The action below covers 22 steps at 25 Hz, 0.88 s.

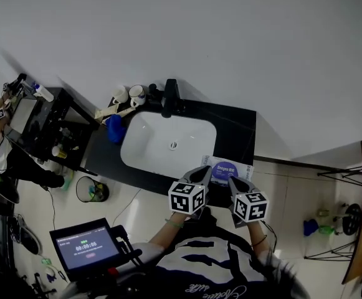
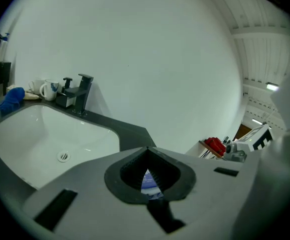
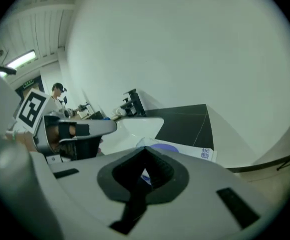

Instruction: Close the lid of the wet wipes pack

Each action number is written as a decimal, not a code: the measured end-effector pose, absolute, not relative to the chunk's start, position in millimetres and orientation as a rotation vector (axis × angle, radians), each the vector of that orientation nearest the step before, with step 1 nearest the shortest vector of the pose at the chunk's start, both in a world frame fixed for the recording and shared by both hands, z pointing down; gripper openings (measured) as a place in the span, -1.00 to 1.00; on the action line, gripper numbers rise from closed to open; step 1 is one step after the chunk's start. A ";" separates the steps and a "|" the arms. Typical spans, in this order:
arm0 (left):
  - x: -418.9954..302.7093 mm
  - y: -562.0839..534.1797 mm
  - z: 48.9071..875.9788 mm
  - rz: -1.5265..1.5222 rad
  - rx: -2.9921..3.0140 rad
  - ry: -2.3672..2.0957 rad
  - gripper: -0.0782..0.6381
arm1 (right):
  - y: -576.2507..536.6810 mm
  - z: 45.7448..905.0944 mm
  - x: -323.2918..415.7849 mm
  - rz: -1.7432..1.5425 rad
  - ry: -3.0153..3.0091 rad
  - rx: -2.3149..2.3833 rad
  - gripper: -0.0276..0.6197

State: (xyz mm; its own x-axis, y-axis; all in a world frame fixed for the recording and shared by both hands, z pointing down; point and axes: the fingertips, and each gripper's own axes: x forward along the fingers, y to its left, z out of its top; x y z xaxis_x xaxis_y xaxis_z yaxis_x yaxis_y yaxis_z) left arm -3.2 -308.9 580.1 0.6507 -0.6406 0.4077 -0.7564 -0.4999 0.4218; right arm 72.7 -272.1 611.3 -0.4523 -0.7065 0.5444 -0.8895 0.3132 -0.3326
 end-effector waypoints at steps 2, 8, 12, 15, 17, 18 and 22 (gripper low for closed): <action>1.3 -296.8 562.7 0.198 2.318 -1.081 -0.78 | -263.1 591.0 74.1 0.899 -2.349 1.472 -0.93; 25.9 -238.4 534.5 0.114 2.364 -1.078 -0.78 | -205.8 541.7 101.4 0.891 -2.449 1.588 -0.93; 56.0 -168.1 532.2 0.137 2.387 -1.054 -0.78 | -134.3 527.4 125.7 0.871 -2.504 1.598 -0.93; 62.8 -145.0 538.4 0.164 2.389 -1.043 -0.78 | -113.5 534.8 128.6 0.917 -2.514 1.583 -0.93; 60.6 -136.5 543.1 0.169 2.375 -1.051 -0.78 | -108.9 542.8 126.9 0.925 -2.501 1.568 -0.93; 60.5 -124.3 543.8 0.170 2.369 -1.060 -0.78 | -99.1 544.7 127.8 0.905 -2.492 1.566 -0.93; 74.2 -33.0 541.8 0.232 2.386 -1.105 -0.78 | -16.3 538.0 141.7 0.730 -2.469 1.563 -0.93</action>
State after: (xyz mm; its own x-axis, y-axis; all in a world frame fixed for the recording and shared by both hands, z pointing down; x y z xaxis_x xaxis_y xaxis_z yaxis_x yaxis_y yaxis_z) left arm 74.2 -33.0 541.8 0.6568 -0.6677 0.3503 -0.7522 -0.5478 0.3663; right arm 141.7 -16.3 538.0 -0.4551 -0.8159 0.3568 -0.8787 0.3464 -0.3285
